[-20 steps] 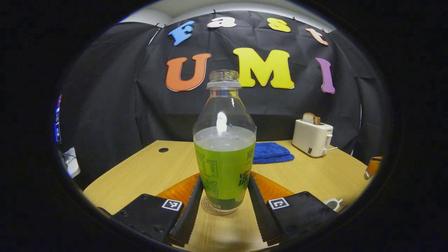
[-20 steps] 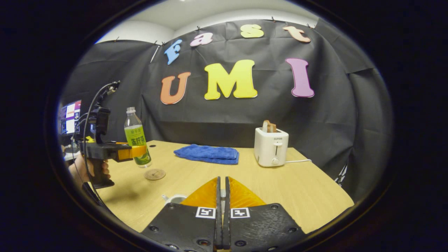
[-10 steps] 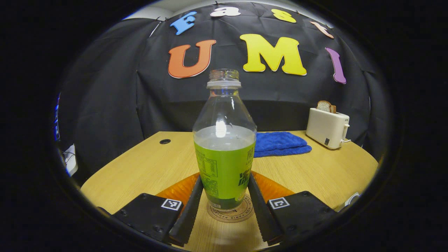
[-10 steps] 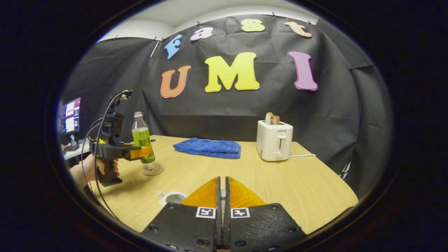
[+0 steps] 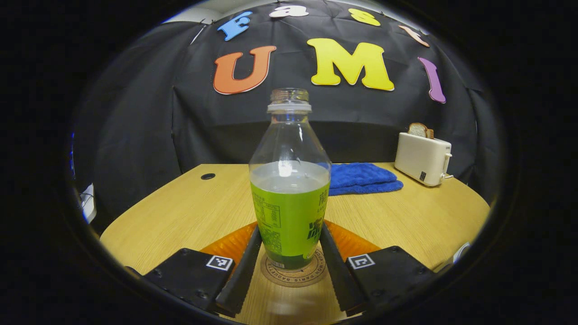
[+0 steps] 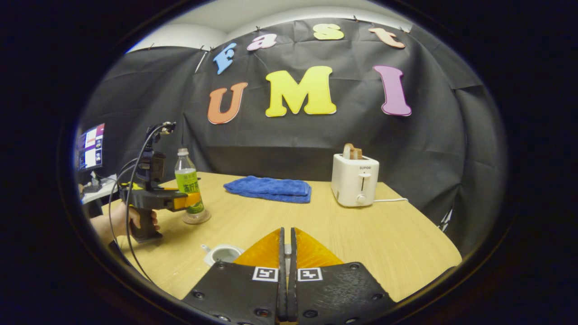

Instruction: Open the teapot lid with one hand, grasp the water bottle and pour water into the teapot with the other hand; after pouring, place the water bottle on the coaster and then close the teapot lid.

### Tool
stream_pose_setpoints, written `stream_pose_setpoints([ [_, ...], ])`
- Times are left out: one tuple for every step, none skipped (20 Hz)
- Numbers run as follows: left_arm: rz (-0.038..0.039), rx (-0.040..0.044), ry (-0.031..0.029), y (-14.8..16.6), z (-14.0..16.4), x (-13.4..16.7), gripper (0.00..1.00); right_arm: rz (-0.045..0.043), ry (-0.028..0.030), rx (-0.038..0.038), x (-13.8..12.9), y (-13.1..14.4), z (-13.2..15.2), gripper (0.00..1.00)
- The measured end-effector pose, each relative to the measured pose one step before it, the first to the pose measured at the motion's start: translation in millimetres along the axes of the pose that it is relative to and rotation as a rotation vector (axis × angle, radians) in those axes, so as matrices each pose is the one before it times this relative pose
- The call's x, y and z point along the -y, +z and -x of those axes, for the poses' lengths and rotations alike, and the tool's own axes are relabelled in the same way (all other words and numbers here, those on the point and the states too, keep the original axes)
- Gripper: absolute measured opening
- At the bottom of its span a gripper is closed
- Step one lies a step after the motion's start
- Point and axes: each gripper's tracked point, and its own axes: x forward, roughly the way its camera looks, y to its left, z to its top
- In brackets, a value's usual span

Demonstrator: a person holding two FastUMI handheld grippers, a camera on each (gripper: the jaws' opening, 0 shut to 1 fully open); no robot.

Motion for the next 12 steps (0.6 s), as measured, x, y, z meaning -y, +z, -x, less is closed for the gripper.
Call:
stream_pose_setpoints([
  [-0.00494,-0.0085,-0.00247,2.65,2.85,-0.62,0.78,0.00134,-0.00004,0.0005,-0.32,-0.2,0.55,0.01],
  [-0.00367,-0.00866,-0.00239,-1.08,0.08,1.39,0.8,0.00041,-0.00076,0.00136,0.49,0.39,0.6,0.01],
  [-0.00492,-0.00811,-0.00177,-1.15,1.53,2.2,0.81,-0.00081,0.00016,0.00021,0.11,-0.06,0.97,0.01],
  [-0.00313,-0.00439,-0.00035,-0.59,-0.22,1.93,0.9,-0.00119,0.00023,0.00038,0.24,0.69,0.03,0.01],
  [0.00207,0.00001,0.00302,0.66,1.5,0.14,0.94,-0.0011,0.0003,0.00218,-0.86,0.59,0.58,0.01],
  [0.00301,0.00467,-0.00042,2.4,2.05,-0.05,0.99,0.00144,0.0009,0.00161,-0.65,0.55,1.16,0.01],
  [-0.00127,0.00154,0.0011,1.67,2.26,-0.42,0.98,0.00158,0.00107,0.00121,-0.3,0.5,0.96,0.01],
  [-0.00164,0.00212,0.00778,1.65,5.08,-2.5,0.98,0.00005,0.00367,0.00283,-1.89,1.25,0.44,0.01],
  [0.00349,0.0048,0.00352,1.81,6.68,-3.18,0.98,0.00045,0.00594,0.00149,-2.55,0.33,0.26,0.01],
  [0.00883,0.00347,0.00473,0.62,7.13,-3.43,0.98,0.00278,0.00642,0.00222,-3.64,1.41,0.01,0.01],
  [0.01462,0.00402,0.00335,1.49,11.07,-4.05,0.98,0.0048,0.0077,0.00423,-4.55,1.85,-0.66,0.01],
  [0.01316,0.00477,-0.0009,1.26,9.55,-2.7,0.98,0.0059,0.00883,0.00583,-5.39,2.26,0.0,0.01],
])
